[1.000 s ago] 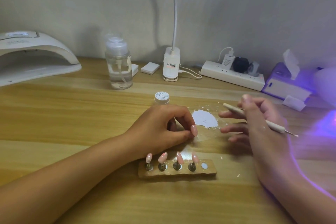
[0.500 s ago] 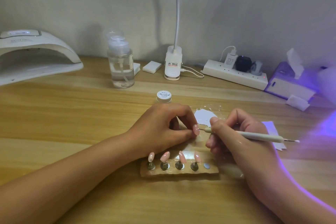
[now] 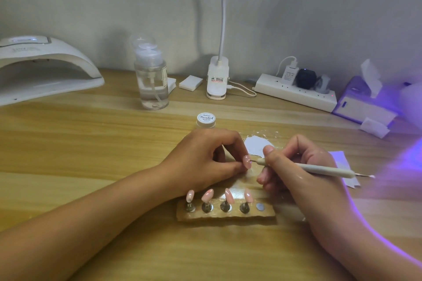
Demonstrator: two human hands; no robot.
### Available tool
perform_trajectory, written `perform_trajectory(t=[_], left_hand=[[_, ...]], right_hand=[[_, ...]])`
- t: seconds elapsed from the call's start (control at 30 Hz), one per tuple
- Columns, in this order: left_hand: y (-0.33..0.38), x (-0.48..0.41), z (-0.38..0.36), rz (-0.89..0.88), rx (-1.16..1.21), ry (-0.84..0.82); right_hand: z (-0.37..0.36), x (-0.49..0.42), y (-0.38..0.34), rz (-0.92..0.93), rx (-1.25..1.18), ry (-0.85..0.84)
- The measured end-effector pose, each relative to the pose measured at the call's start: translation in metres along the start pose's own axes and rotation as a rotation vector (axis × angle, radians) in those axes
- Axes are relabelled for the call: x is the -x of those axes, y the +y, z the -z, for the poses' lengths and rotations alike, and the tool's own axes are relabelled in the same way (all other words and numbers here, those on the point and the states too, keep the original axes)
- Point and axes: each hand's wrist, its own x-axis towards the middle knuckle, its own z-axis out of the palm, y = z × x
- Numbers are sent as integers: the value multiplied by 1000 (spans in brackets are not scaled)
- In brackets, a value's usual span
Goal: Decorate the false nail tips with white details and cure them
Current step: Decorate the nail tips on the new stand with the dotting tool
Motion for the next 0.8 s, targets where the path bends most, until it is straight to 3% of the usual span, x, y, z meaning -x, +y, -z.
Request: perform_trajectory(t=[0.8], left_hand=[[0, 0, 0, 1, 26, -11]], right_hand=[[0, -1, 2, 10, -12, 11]])
